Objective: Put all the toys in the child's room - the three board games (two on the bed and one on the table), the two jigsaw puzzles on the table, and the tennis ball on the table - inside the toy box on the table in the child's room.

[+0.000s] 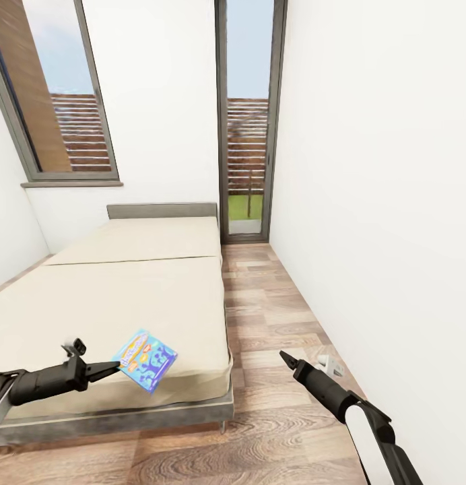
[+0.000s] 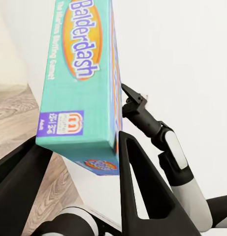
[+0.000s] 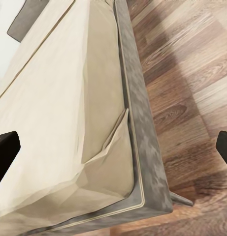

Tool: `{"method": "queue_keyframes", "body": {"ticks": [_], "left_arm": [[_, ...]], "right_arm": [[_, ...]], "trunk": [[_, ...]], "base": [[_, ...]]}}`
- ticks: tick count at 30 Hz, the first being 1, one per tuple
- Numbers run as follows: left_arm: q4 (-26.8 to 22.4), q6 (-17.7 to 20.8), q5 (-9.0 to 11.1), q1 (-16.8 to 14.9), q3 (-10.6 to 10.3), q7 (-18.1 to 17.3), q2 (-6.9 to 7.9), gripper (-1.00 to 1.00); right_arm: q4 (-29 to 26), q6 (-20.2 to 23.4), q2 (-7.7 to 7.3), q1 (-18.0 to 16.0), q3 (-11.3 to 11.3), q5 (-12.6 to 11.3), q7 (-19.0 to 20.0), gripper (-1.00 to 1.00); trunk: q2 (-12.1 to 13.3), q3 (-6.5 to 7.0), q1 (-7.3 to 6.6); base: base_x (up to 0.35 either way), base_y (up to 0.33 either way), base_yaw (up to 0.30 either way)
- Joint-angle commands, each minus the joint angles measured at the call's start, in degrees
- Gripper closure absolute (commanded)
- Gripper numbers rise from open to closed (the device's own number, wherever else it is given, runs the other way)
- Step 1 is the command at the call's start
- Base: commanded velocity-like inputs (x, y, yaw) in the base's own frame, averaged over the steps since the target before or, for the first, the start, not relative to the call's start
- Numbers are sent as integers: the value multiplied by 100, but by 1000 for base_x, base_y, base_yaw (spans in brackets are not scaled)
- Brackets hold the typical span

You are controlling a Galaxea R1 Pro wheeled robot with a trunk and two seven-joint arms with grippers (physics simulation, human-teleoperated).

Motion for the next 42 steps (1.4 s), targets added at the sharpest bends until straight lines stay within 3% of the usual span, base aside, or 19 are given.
{"method": "queue_keyframes", "body": {"ticks": [1, 7, 18, 27, 33, 42], "left_arm": [[-2, 74, 11, -1, 0, -20, 56, 100], [-4, 108, 21, -3, 11, -20, 260, 100], [-4, 323, 13, -12, -16, -20, 300, 100], [-5, 334, 13, -17, -18, -20, 304, 100], [-4, 335, 13, -17, 3, -20, 325, 100], [-6, 335, 20, -17, 6, -20, 380, 100]], "right_arm": [[-10, 40, 11, -2, -18, -10, 20, -100], [-206, 36, 23, 13, -15, -11, 16, -100], [-250, 21, 29, 21, -3, -11, 5, -100], [-263, 74, 99, 15, 47, 37, -93, -100], [-283, 95, 51, 8, 36, 1, -335, -100], [-268, 35, 76, 17, 70, -7, -321, -100]], "trunk": [[-3, -6, -1], [118, 48, -67], [559, 245, -309], [920, 407, -506], [1161, 515, -638], [1522, 676, -836]], "base": [[0, 0, 0], [0, 0, 0], [0, 0, 0], [-6, 0, 0], [-188, 0, 0], [-63, 0, 0]]}}
